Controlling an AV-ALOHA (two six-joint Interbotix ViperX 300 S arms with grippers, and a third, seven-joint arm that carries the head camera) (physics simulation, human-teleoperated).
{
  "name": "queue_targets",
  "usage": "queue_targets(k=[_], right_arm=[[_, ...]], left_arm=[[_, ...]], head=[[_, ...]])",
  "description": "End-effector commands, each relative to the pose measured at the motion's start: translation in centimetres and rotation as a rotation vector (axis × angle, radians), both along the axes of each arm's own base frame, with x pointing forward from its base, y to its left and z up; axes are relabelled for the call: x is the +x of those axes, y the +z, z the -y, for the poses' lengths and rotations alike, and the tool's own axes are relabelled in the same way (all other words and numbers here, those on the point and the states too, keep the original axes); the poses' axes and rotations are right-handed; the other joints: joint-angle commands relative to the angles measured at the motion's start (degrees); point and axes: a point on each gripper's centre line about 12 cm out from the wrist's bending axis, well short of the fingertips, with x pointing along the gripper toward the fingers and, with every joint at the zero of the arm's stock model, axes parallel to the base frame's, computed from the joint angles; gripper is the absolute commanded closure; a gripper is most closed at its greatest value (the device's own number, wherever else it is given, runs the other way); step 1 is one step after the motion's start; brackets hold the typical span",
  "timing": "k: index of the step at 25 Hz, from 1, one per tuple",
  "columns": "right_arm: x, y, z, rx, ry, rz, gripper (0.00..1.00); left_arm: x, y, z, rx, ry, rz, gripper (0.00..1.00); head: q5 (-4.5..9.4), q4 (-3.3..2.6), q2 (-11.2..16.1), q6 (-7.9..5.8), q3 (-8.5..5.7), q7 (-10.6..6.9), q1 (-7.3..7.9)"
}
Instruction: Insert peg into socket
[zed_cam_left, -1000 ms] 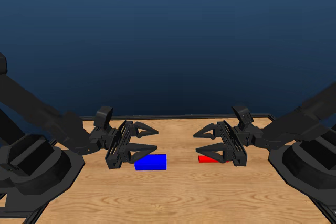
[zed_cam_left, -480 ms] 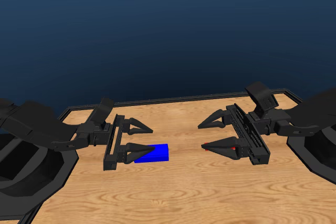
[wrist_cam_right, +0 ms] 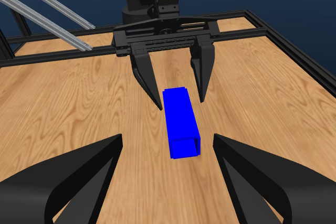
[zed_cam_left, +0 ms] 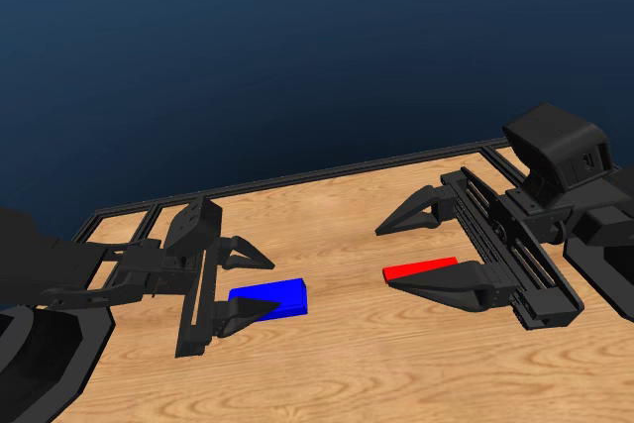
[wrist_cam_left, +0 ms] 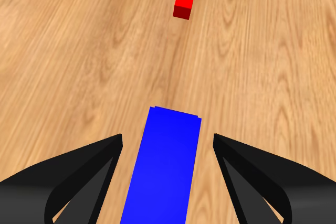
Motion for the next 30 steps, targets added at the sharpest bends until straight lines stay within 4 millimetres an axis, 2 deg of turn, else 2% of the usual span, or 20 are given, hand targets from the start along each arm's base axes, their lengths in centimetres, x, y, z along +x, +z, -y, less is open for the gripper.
queue_targets(k=[1, 6, 9, 11, 12, 17, 23, 27, 30], right_arm=[[-0.9, 1.2, 0.2, 0.006, -0.015, 0.063, 0.0], [-2.5, 0.4, 0.3, 0.028, -0.033, 0.045, 0.0], [-3.5, -0.5, 1.0, 0.057, -0.069, 0.014, 0.0], [-4.0, -1.6, 1.3, 0.075, -0.089, -0.04, 0.0], [-4.1, -2.2, 1.6, 0.09, -0.103, -0.065, 0.0], [-3.8, -5.6, 2.3, 0.098, -0.122, -0.256, 0.0], [-3.4, -6.9, 3.0, 0.065, -0.116, -0.394, 0.0], [-2.9, -7.0, 3.3, 0.055, -0.112, -0.433, 0.0], [-2.1, -8.0, 3.2, 0.055, -0.097, -0.487, 0.0]], left_arm=[[0.9, -0.5, -0.4, -0.023, 0.012, -0.073, 0.0], [1.0, -3.5, -0.8, -0.045, 0.028, -0.191, 0.0], [0.8, -4.7, -1.0, -0.062, 0.046, -0.234, 0.0], [1.0, -4.5, -0.9, -0.059, 0.04, -0.23, 0.02], [1.0, -4.4, -0.7, -0.053, 0.029, -0.225, 1.0], [1.2, -3.5, -0.3, -0.052, 0.019, -0.199, 1.0], [1.0, -2.9, 0.3, -0.055, 0.009, -0.184, 1.0], [0.9, -2.6, 0.6, -0.058, 0.005, -0.174, 1.0], [0.8, -2.4, 0.8, -0.061, 0.003, -0.164, 1.0]], head=[[0.62, -0.07, 1.05, 0.15, -2.14, 0.4, -1.27], [0.88, -0.23, 2.18, 0.03, -3.03, 0.34, -2.14], [0.88, -0.33, 2.32, -0.13, -3.2, 0.1, -2.41], [0.94, -0.39, 2.19, -0.25, -3.13, -0.2, -2.5], [0.86, -0.45, 2.07, -0.42, -3.02, -0.44, -2.54], [0.36, -1.03, 1.38, -2.15, -2.4, -2.65, -2.76], [-0.42, -1.7, 0.68, -4.41, -1.76, -5.54, -2.68], [-0.68, -1.85, 0.52, -5.23, -1.65, -6.24, -2.27], [-0.56, -1.85, 0.52, -5.53, -1.62, -6.45, -1.76]])
